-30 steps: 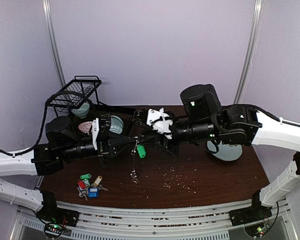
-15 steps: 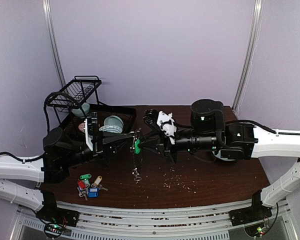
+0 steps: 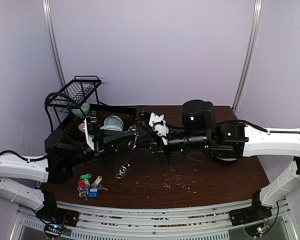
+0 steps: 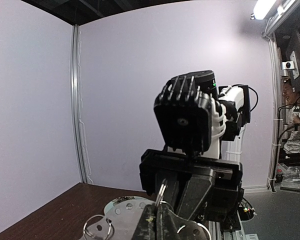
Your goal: Put the keys on the keyring
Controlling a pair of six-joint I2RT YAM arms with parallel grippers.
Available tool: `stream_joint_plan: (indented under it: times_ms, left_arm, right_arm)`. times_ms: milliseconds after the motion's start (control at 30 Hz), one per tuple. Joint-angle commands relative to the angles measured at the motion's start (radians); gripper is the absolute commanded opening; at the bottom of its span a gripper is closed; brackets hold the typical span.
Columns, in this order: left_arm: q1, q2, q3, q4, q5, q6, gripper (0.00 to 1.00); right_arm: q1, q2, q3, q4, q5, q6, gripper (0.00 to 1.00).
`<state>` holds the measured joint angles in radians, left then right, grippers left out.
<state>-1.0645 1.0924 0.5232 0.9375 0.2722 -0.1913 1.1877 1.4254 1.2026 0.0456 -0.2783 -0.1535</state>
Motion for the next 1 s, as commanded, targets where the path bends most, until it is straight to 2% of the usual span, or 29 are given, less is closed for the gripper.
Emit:
stream_joint_plan:
  times_ms: [0, 167, 367, 533, 667, 767, 867, 967]
  left_arm:
    - [-0.011, 0.017, 0.001, 0.078, 0.004, 0.017, 0.00]
    - [-0.011, -0.017, -0.015, 0.027, -0.036, 0.050, 0.00]
    - [-0.011, -0.052, -0.016, -0.047, -0.071, 0.098, 0.00]
    - [-0.011, -0.062, -0.014, -0.064, -0.074, 0.111, 0.00]
    - [-0.012, -0.063, -0.015, -0.055, -0.073, 0.107, 0.00]
    - [-0.012, -0.059, -0.016, -0.045, -0.069, 0.100, 0.00]
    - [-0.012, -0.056, -0.016, -0.040, -0.063, 0.098, 0.00]
    - [-0.012, -0.056, -0.017, -0.042, -0.062, 0.101, 0.00]
  right_arm:
    - [-0.002, 0.022, 0.073, -0.063, -0.024, -0.020, 0.04]
    - [-0.011, -0.068, 0.017, -0.042, 0.038, -0.031, 0.08]
    - [-0.048, -0.159, -0.005, -0.071, 0.043, -0.037, 0.17]
    - [-0.049, -0.147, 0.038, -0.068, 0.036, -0.045, 0.21]
    - [-0.049, -0.101, 0.071, -0.048, -0.039, -0.039, 0.22]
    - [-0.049, -0.071, 0.075, -0.023, -0.076, -0.021, 0.29]
    - [-0.049, -0.056, 0.070, 0.010, -0.097, -0.010, 0.27]
    - [-0.048, -0.044, 0.070, 0.026, -0.106, -0.001, 0.13]
